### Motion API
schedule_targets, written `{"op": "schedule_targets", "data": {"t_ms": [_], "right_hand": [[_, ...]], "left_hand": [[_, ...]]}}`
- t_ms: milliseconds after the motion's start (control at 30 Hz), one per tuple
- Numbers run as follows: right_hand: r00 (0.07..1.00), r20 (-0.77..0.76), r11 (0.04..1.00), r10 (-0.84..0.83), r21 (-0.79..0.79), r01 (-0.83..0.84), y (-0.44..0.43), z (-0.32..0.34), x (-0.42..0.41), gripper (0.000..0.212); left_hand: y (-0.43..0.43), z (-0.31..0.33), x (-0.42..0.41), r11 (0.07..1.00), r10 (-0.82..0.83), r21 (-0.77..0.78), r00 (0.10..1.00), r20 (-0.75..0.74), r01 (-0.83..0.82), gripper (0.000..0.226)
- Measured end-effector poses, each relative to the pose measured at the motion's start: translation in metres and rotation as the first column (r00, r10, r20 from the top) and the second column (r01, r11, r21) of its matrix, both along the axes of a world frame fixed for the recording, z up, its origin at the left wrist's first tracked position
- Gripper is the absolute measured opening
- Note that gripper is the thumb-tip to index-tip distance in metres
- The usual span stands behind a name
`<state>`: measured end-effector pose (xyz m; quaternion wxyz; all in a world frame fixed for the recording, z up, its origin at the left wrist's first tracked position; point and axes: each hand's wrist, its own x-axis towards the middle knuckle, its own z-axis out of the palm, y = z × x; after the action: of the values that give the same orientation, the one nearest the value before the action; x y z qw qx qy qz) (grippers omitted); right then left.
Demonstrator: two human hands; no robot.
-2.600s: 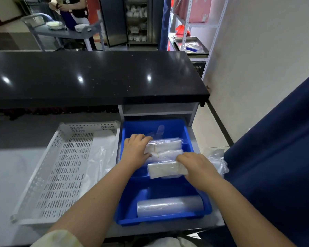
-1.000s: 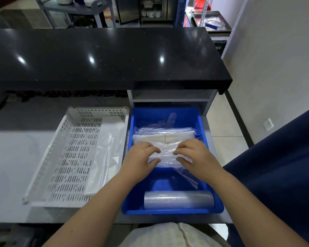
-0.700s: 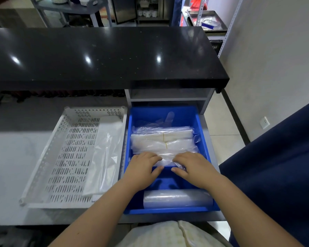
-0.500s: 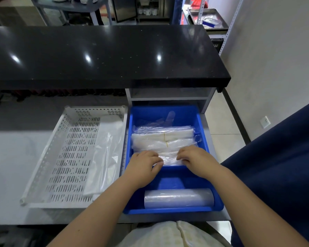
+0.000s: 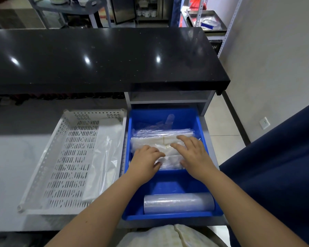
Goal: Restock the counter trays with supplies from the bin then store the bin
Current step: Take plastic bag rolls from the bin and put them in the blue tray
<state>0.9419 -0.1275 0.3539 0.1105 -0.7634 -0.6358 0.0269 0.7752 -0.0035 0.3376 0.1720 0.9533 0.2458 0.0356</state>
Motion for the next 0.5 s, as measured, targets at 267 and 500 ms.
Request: {"op": "schedule_targets", "data": {"t_ms": [267, 500], "right_hand": [[0.990, -0.079, 0.992, 0.115, -0.047, -0.119, -0.004, -0.005, 0.012, 0.015], [0.974, -0.226, 0.934, 0.001, -0.349, -0.082, -0.001, -0.002, 0.020, 0.019]], "left_hand": [[0.004, 0.000, -0.007, 0.995, -0.086, -0.062, 0.996, -0.037, 0.084, 0.028], [0.005, 0.008, -0.018, 0.992, -0.049, -0.119, 0.998, -0.051, 0.042, 0.028]]}}
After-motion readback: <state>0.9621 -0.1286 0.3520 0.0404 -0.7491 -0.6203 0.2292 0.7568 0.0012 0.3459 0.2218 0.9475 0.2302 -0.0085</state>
